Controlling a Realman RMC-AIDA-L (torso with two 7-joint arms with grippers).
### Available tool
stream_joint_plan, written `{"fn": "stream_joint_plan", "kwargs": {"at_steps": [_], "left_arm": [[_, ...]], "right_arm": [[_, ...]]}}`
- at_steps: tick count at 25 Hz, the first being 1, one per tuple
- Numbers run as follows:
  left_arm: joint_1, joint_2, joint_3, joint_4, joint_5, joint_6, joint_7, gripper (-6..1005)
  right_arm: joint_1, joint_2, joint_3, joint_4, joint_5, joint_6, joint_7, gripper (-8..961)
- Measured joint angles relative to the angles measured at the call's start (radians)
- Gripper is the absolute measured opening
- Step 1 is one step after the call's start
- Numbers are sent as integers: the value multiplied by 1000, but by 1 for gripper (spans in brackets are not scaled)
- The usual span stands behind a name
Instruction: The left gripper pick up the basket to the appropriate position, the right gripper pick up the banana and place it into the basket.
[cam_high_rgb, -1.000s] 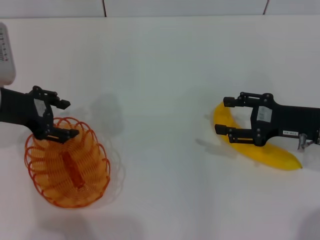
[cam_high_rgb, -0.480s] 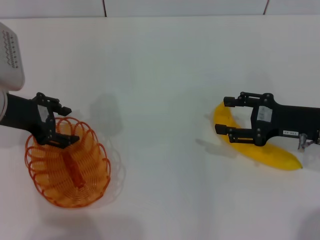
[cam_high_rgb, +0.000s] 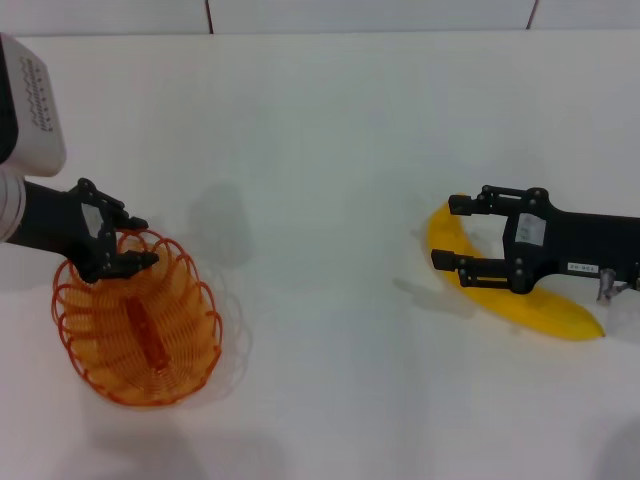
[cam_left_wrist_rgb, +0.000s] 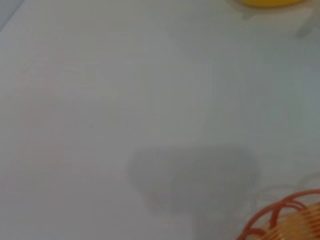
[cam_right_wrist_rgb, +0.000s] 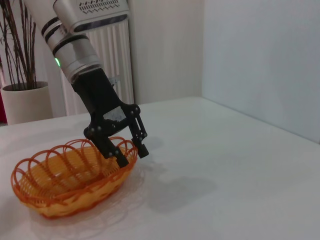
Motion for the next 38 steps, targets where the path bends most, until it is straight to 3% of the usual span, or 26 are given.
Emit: {"fn": "stream_joint_plan", "kwargs": {"at_steps": [4, 7, 20, 30, 38], "left_arm": [[0, 1, 3, 1, -2, -1, -1, 475], [0, 1, 3, 1, -4, 0, -2, 229], [23, 1, 0, 63, -10, 42, -21, 164], [79, 6, -55, 180, -79, 173, -18, 90], [105, 8, -104, 195, -140, 205, 25, 63]], "right_arm": [[1, 0, 0, 0, 0, 0, 0, 757], [0, 0, 0, 0, 0, 0, 0, 757], [-3, -3, 0, 1, 0, 0, 0, 757], [-9, -5, 2, 1, 0, 0, 0, 757], [-13, -6, 3, -1, 0, 0, 0, 757]]}}
